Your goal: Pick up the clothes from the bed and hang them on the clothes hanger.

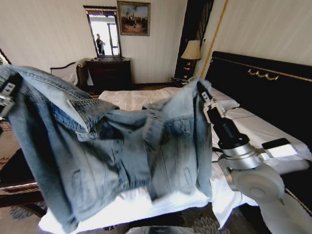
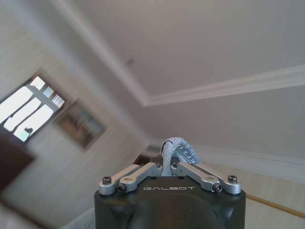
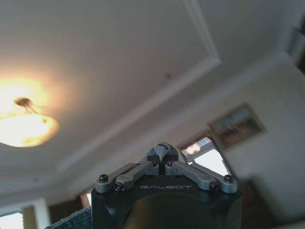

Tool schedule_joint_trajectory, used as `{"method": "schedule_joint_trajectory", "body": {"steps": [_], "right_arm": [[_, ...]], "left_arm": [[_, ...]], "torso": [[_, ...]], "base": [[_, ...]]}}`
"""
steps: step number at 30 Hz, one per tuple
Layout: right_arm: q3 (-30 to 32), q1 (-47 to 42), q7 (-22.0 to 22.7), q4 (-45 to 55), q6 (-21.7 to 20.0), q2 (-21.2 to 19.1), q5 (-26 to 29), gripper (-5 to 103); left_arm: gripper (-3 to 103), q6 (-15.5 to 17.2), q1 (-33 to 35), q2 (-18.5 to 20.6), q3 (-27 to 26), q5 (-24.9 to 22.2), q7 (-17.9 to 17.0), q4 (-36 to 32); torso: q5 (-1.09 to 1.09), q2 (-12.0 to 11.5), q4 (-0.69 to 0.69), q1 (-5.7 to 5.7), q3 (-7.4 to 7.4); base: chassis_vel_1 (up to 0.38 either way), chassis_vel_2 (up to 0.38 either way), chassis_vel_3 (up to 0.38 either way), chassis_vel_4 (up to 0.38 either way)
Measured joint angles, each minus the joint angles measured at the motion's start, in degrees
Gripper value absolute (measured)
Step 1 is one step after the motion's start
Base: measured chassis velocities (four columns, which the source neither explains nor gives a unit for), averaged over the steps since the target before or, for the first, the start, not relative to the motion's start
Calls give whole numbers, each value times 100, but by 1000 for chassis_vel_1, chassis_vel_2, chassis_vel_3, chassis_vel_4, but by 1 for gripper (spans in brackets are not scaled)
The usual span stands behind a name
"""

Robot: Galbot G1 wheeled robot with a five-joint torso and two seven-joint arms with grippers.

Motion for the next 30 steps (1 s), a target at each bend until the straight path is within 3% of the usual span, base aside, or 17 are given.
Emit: {"method": "schedule_joint_trajectory", "body": {"steps": [2, 3, 5, 7, 8, 11, 16, 21, 23, 28, 30], "right_arm": [[-566, -120, 647, -200, -532, 191, -149, 1], [-566, -120, 647, -200, -532, 191, -149, 1], [-1299, -43, 1048, -822, -752, 356, -223, 1], [-2020, 150, 1266, -1530, -828, 530, -355, 1], [-2020, 150, 1266, -1530, -828, 530, -355, 1], [-2854, 502, 1328, -2749, -850, 784, -859, 1], [-3295, 842, 1159, -3776, -647, 1038, -1312, 1], [-3289, 971, 896, -4019, -376, 1193, -1368, 1], [-3248, 981, 745, -4017, -267, 1207, -1374, 1], [-2893, 878, -382, -3604, 421, 1115, -1446, 1], [-2830, 875, -570, -3498, 519, 1086, -1445, 1]], "left_arm": [[2, 133, 18, -490, 1221, 466, -162, 15], [2, 133, 18, -490, 1221, 466, -162, 15], [2, 250, -70, -853, 2383, 1065, -239, 151], [2, 311, -182, -1114, 3213, 1682, -277, 839], [2, 311, -182, -1114, 3213, 1682, -277, 839], [2, 300, -458, -1474, 3986, 2864, -205, 2312], [2, 212, -850, -1642, 4154, 3311, -51, 3230], [2, 155, -1038, -1520, 4085, 3400, 23, 3467], [2, 147, -1041, -1487, 4045, 3400, 41, 3441], [2, 97, -737, -1252, 3734, 3284, 249, 2596], [2, 92, -697, -1195, 3660, 3217, 261, 2393]], "torso": [[-1, 0, -1, 1, 0], [-1, 0, -1, 1, 0], [5, 0, -2, 1, 1], [8, 0, -2, 1, 1], [8, 0, -2, 1, 1], [-2, -3, 0, 4, 2], [3, -2, -1, 4, 2], [2, -2, -2, 3, 2], [2, -2, -1, 3, 2], [1, -2, -1, 3, 2], [2, -2, -1, 2, 2]], "base": [[0, 0, 0, 0], [0, 0, 0, 0], [0, 0, 0, 0], [0, 0, 0, 0], [0, 0, 0, 0], [0, 0, 0, 0], [0, 0, 0, 0], [0, 0, 0, 0], [0, 0, 0, 0], [0, 0, 0, 0], [0, 0, 0, 0]]}}
